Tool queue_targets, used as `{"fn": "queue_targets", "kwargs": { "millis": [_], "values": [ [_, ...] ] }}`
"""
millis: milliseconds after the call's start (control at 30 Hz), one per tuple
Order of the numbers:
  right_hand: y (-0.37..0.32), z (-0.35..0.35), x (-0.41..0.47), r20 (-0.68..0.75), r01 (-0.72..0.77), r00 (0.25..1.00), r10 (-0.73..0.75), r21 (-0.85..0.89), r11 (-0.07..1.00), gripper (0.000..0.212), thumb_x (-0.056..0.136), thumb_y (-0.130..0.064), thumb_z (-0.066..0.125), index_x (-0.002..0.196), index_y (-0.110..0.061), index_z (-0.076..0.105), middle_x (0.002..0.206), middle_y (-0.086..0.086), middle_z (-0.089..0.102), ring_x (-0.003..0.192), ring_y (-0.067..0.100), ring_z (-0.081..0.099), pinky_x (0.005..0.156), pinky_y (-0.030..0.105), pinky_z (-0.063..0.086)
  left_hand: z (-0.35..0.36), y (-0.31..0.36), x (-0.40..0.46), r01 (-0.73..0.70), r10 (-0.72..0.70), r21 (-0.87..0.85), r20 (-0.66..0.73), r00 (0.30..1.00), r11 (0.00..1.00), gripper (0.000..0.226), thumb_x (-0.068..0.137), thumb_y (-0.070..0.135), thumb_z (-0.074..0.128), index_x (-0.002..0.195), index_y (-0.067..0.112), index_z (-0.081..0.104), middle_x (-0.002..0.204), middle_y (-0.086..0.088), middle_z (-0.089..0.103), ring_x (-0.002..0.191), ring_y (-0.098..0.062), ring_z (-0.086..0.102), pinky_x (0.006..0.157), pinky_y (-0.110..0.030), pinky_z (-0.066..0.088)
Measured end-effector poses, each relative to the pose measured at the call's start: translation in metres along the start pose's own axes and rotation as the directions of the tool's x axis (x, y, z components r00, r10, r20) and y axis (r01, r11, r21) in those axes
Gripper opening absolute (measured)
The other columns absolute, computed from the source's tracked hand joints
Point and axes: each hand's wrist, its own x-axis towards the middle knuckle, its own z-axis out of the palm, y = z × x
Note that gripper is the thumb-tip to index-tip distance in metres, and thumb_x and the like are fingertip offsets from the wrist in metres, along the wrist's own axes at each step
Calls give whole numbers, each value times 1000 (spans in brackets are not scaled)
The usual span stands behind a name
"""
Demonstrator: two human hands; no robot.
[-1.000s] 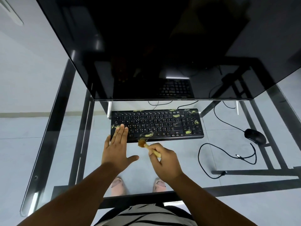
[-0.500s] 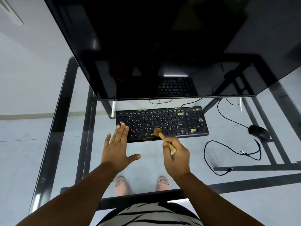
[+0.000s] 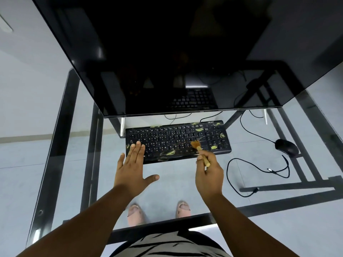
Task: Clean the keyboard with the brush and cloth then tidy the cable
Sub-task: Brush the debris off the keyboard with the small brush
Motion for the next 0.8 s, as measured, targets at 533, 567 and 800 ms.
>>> {"fn": "queue_targets", "kwargs": {
  "millis": [533,567,800],
  "values": [
    [24,-52,14,-54,-61,996,67,99,993,17,96,-16,54,100,-32,61,73,-3,67,62,24,59,55,30,47,19,59,20,-77,76,27,25,997,997,98,83,76,26,155,16,-2,162,3,-12,148,-13,-13,119,-42,-2],
    [26,-56,17,-68,-63,995,71,118,991,17,97,-17,53,100,-32,61,74,-2,67,65,23,60,57,28,47,20,63,20,-83,83,24,28,996,996,98,83,76,27,155,16,-2,161,3,-13,148,-13,-14,120,-42,-1],
    [39,-72,30,-69,-70,995,78,117,991,14,98,-22,52,104,-32,59,76,-5,68,66,19,61,55,24,47,26,82,27,-86,84,39,55,995,996,97,83,76,22,155,16,-5,161,3,-16,147,-13,-16,120,-42,-2]
  ]
}}
